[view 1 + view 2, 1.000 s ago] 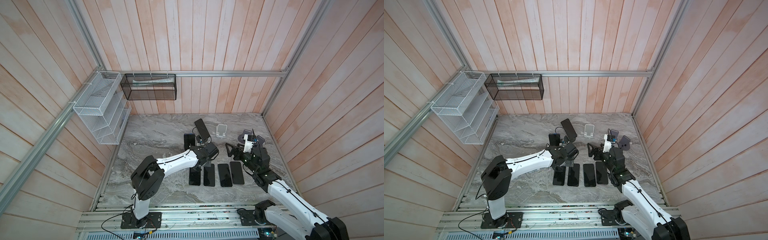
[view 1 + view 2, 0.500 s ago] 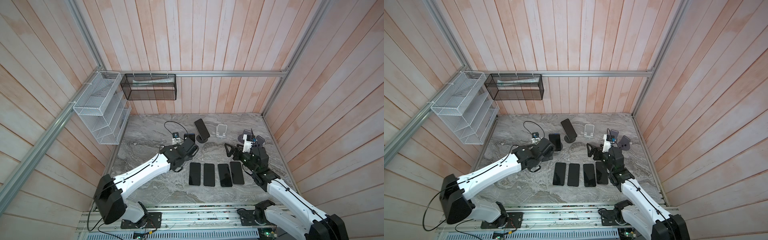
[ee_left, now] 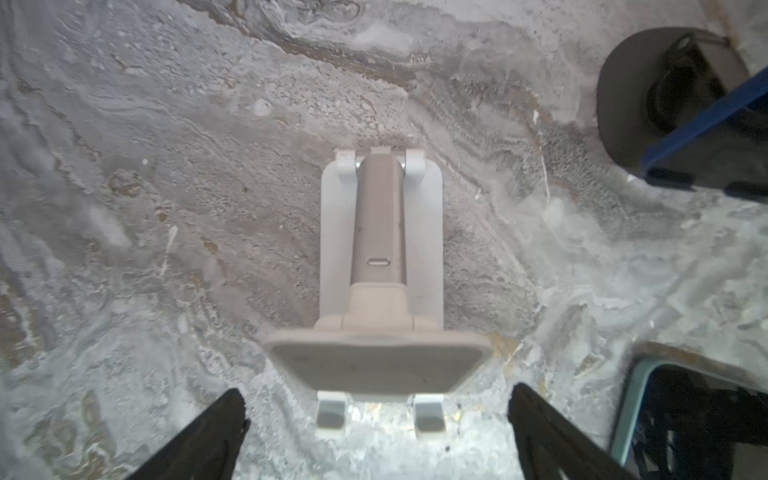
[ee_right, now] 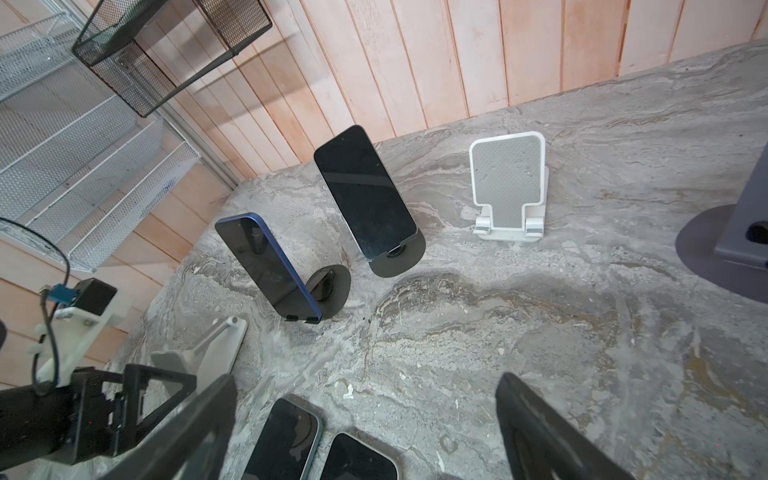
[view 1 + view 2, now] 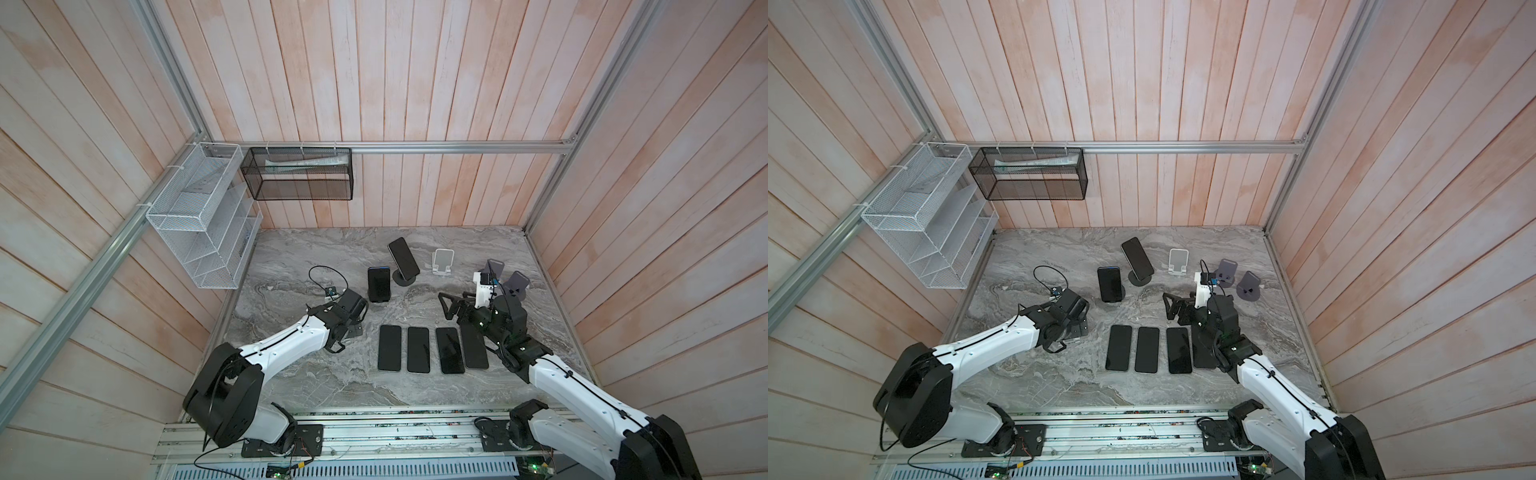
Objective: Remove the phone from the phone stand
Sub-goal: 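Open the left gripper and raise it off the teal-framed phone, then move the left gripper toward the blue-framed phone on the dark round stand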
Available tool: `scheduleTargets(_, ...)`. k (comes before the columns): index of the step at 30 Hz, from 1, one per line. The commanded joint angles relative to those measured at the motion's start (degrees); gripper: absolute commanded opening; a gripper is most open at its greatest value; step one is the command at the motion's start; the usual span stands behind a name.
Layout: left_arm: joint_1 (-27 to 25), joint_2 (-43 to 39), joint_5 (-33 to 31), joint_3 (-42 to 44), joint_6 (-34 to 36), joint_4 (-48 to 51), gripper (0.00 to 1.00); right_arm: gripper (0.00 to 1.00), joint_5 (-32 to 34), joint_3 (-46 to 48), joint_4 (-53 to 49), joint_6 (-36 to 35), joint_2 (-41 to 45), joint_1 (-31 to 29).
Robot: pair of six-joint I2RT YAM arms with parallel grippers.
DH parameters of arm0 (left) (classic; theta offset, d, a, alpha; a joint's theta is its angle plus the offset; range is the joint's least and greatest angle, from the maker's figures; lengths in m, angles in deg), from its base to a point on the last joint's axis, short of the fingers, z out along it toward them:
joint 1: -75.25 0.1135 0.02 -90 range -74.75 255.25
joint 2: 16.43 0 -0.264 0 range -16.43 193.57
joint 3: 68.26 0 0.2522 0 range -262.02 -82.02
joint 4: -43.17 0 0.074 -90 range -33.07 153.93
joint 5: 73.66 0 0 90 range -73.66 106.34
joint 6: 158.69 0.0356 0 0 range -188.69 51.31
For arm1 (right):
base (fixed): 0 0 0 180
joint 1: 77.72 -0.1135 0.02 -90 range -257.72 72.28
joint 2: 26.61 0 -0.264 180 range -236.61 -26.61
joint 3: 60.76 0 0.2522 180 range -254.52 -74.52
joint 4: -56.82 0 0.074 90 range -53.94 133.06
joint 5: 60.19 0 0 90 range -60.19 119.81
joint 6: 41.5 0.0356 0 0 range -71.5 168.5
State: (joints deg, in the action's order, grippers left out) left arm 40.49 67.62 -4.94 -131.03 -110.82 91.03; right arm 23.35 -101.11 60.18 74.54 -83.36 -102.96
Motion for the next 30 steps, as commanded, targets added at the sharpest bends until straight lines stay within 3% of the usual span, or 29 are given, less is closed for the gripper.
scheduleTargets(1, 2.62, 1.5, 1.88, 2.41, 2.47, -8.07, 0.99, 0.98, 0.92, -0.77, 0.63, -1.51, -0.6, -0.8)
scheduleTargets(6, 5.64, 3.84, 5.19, 3.85, 5.26, -14.93, 0.82, 0.97, 1.96, -0.91, 0.48, -1.62, -0.7, -1.11)
scheduleTargets(10, 5.67, 4.71, 3.68, 2.34, 7.96, -15.24, 0.59, 0.95, 3.02, -1.1, -0.18, -1.52, -1.03, -1.49)
scheduleTargets(14, 6.38, 4.32, 0.55, 0.27, 8.9, -14.3, 0.58, 0.95, 3.03, -1.4, -0.37, -1.7, -1.36, -2.05)
scheduleTargets(19, 12.44, 7.57, -0.79, -6.83, 8.12, -13.16, 0.61, 0.95, 5.31, -0.35, 0.76, -0.91, -0.04, -2.26)
scheduleTargets(23, 18.25, 16.54, -0.15, -18.35, 10.04, -12.33, 0.61, 0.95, 10.18, 0.57, 1.62, 0.21, -0.1, -2.21)
scheduleTargets(26, 22.1, 24.84, 4.7, -27.84, 11.26, -10.6, 0.61, 0.95, 11.52, 1.83, 3.33, 0.94, -0.13, -2.2)
scheduleTargets(30, 22.68, 34.56, 3.78, -38.17, 15.45, -7.66, 0.6, 0.95, 16.29, 2.61, 4.15, 1.35, -0.2, -2.02)
